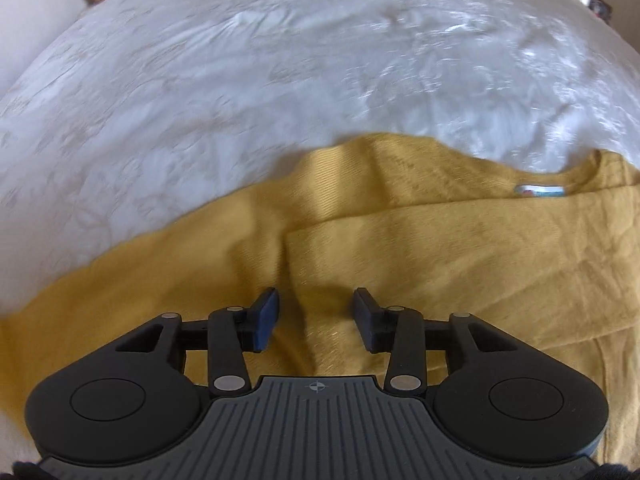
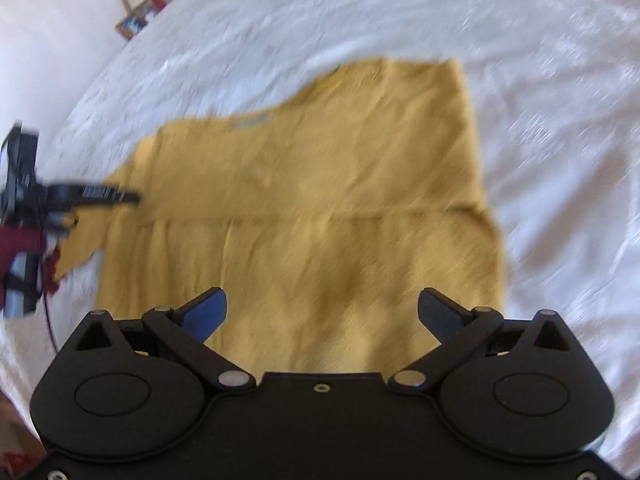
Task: Fold small clothes
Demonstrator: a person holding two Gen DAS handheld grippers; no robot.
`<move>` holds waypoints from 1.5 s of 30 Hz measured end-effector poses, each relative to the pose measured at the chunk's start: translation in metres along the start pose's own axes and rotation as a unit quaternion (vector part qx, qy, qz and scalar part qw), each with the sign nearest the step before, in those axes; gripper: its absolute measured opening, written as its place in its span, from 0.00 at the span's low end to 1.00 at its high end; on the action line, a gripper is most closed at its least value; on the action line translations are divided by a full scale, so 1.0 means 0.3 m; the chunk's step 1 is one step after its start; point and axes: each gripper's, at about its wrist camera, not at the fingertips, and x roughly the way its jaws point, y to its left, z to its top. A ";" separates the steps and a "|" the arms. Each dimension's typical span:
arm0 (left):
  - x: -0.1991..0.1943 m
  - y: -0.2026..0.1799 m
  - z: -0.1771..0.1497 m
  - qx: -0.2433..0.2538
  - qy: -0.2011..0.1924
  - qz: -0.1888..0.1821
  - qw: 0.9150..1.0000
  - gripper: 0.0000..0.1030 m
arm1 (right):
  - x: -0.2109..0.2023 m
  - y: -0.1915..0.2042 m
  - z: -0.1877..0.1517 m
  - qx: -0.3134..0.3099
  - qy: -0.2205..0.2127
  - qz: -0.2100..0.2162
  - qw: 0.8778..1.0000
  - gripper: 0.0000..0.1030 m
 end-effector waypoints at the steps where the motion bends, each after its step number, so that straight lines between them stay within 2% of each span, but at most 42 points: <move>1: -0.001 0.012 -0.006 -0.004 0.002 0.013 1.000 0.44 | -0.010 -0.019 0.024 0.000 -0.012 -0.011 1.000 0.99; 4: -0.011 0.059 -0.013 -0.025 0.005 0.039 0.999 0.47 | -0.007 -0.085 0.083 0.009 -0.027 -0.034 0.999 0.99; 7: -0.041 0.083 -0.019 -0.043 -0.001 0.040 0.998 0.47 | 0.031 -0.138 0.133 0.022 -0.031 -0.048 0.998 0.99; 9: -0.071 0.072 -0.026 -0.042 -0.010 0.038 0.998 0.47 | 0.060 -0.171 0.157 0.030 -0.027 -0.043 0.998 0.97; 11: -0.109 0.044 -0.040 -0.041 -0.024 0.024 0.999 0.47 | 0.091 -0.190 0.179 0.033 -0.020 -0.047 0.998 0.82; 12: -0.123 0.018 -0.051 -0.038 -0.028 0.013 0.999 0.48 | 0.109 -0.197 0.189 0.034 -0.013 -0.048 0.998 0.79; 19: -0.147 -0.149 -0.146 -0.021 -0.011 -0.056 0.998 0.52 | 0.213 -0.242 0.259 0.058 0.008 -0.031 0.998 0.73; 21: -0.135 -0.186 -0.172 -0.016 0.001 -0.065 0.998 0.52 | 0.238 -0.252 0.277 0.066 0.024 -0.020 0.997 0.48; 22: -0.130 -0.201 -0.178 -0.017 0.007 -0.069 0.997 0.52 | 0.248 -0.248 0.286 0.059 0.034 -0.011 0.998 0.17; 23: -0.127 -0.214 -0.184 -0.019 0.011 -0.074 0.997 0.52 | 0.253 -0.234 0.298 0.035 0.041 -0.019 0.998 0.10; 26: -0.120 -0.247 -0.194 -0.017 0.016 -0.084 0.996 0.53 | 0.261 -0.214 0.325 -0.026 0.047 -0.067 0.996 0.09; 30: -0.102 -0.279 -0.209 -0.008 0.028 -0.085 0.996 0.57 | 0.293 -0.246 0.327 -0.004 0.061 -0.058 0.996 0.09; 31: -0.101 -0.282 -0.214 -0.006 0.031 -0.085 0.996 0.58 | 0.287 -0.246 0.325 -0.002 0.056 -0.055 0.997 0.12; 33: -0.103 -0.283 -0.226 -0.004 0.037 -0.085 0.996 0.60 | 0.250 -0.254 0.318 0.014 0.035 -0.058 0.998 0.28; 34: -0.105 -0.282 -0.232 -0.004 0.039 -0.086 0.996 0.61 | 0.223 -0.260 0.312 0.023 0.025 -0.057 0.998 0.45; 35: -0.109 -0.281 -0.240 -0.005 0.042 -0.088 0.995 0.65 | 0.191 -0.267 0.300 0.030 0.013 -0.053 0.998 0.57; 37: -0.119 -0.281 -0.262 -0.009 0.047 -0.094 0.994 0.72 | 0.142 -0.265 0.279 0.027 0.003 -0.047 0.999 0.63; 39: -0.133 -0.277 -0.290 -0.013 0.053 -0.100 0.994 0.78 | 0.095 -0.257 0.245 0.014 0.004 -0.040 0.999 0.63; 43: -0.161 -0.275 -0.352 -0.024 0.060 -0.104 0.992 0.82 | 0.051 -0.242 0.156 -0.020 0.023 -0.037 0.999 0.72; 45: -0.174 -0.277 -0.384 -0.028 0.065 -0.102 0.992 0.84 | 0.069 -0.237 0.128 -0.031 0.037 -0.040 0.998 0.73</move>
